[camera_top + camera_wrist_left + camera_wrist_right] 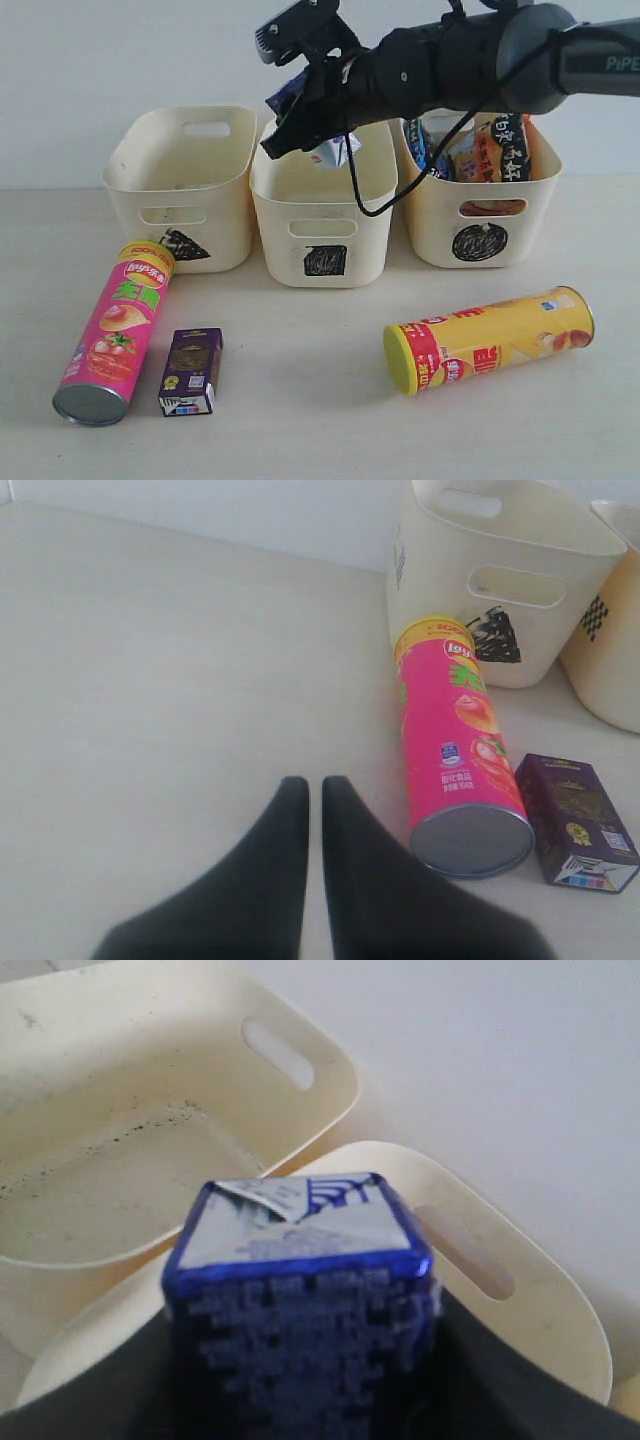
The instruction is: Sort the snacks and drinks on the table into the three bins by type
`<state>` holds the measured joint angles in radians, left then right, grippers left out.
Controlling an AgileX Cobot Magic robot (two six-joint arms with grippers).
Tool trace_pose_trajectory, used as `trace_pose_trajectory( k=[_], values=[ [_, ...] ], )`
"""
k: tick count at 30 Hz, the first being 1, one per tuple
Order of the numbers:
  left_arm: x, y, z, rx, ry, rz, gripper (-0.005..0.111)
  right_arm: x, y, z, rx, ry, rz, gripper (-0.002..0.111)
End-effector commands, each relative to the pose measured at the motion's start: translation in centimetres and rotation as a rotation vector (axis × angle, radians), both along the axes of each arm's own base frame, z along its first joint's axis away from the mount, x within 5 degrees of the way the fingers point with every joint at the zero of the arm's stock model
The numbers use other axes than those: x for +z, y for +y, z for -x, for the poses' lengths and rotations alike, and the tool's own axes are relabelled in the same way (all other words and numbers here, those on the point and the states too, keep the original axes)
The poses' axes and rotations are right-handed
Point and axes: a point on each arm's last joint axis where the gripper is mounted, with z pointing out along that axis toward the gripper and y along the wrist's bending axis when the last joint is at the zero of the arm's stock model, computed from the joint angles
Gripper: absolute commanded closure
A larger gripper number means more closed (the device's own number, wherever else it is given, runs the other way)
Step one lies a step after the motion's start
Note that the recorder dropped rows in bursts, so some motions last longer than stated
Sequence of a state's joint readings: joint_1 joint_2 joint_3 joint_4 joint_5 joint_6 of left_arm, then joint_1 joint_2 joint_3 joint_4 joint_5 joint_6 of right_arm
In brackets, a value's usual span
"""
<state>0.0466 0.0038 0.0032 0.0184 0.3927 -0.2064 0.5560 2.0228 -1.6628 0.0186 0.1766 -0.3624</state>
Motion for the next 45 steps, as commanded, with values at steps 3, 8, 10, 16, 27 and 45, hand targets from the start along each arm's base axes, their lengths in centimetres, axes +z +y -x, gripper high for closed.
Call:
trace_pose_trajectory(
  k=[3, 8, 10, 16, 27, 45],
  values=[
    [0.2, 0.0, 0.0, 0.005, -0.011, 0.014, 0.102, -0.4, -1.2, -2.3, -0.054, -0.057, -0.051, 0.108],
    [0.2, 0.0, 0.0, 0.005, -0.011, 0.014, 0.102, -1.4, -1.5, -3.1, -0.067, -0.070, -0.064, 0.106],
    [0.2, 0.0, 0.0, 0.005, -0.011, 0.014, 0.102, -2.0, -1.4, -3.3, -0.070, -0.072, -0.068, 0.096],
    [0.2, 0.0, 0.0, 0.005, -0.011, 0.014, 0.102, -2.9, -1.1, -3.8, -0.073, -0.080, -0.082, 0.049],
    [0.2, 0.0, 0.0, 0.005, -0.015, 0.014, 0.102, -3.1, -1.1, -3.8, -0.073, -0.072, -0.078, 0.039],
    [0.2, 0.0, 0.0, 0.005, -0.015, 0.014, 0.102, 1.7, -1.5, 3.0, -0.024, 0.311, 0.160, 0.108]
  ],
)
